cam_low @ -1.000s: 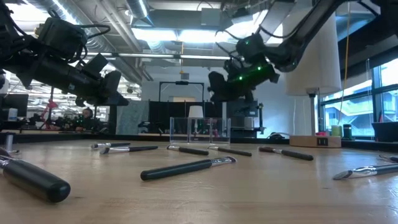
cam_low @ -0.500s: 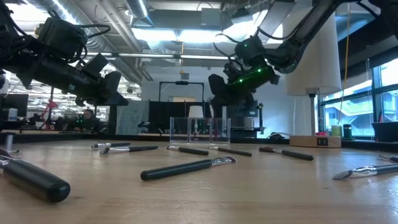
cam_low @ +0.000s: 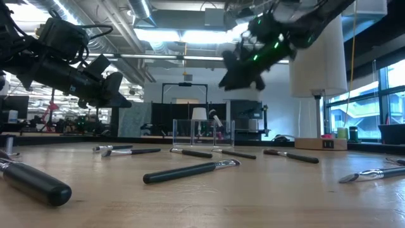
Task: Put items in baskets/containers
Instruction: Put the black highlighter brush into the transparent organizer
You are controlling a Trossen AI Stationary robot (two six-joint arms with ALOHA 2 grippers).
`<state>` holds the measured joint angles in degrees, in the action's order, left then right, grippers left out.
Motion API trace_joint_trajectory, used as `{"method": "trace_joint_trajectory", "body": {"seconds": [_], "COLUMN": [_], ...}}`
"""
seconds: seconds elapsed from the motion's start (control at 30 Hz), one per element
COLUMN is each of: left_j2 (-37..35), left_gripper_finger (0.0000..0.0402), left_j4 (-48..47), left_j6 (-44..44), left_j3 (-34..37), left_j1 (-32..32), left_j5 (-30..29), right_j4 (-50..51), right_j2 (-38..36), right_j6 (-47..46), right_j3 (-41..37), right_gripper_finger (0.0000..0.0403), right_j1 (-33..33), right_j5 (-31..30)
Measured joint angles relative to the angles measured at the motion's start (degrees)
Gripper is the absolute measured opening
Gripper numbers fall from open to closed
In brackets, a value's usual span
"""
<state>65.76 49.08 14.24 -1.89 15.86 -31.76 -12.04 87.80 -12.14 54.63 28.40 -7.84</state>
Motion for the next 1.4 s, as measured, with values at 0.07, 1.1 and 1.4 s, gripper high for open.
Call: {"method": "trace_joint_trajectory", "body": {"seconds": [0.07,1.1,1.4], "left_j2": [0.0,18.42,23.23], "left_gripper_finger": [0.001,0.001,0.001], "left_j4": [0.0,7.74,7.85], "left_j6": [0.0,2.54,0.06], "left_j3": [0.0,-8.24,-11.21], "left_j1": [0.0,-0.06,-0.11], "left_j5": [0.01,5.19,7.01], "right_j4": [6.44,50.12,46.27], "right_j2": [-4.32,4.49,9.76], "right_j6": [-2.74,-34.52,-35.08], "right_j3": [0.02,0.0,0.09], "right_gripper_finger": [0.0135,0.0175,0.0253], "right_j1": [-0.86,-25.93,-24.83], "right_j5": [0.08,12.06,15.29]}}
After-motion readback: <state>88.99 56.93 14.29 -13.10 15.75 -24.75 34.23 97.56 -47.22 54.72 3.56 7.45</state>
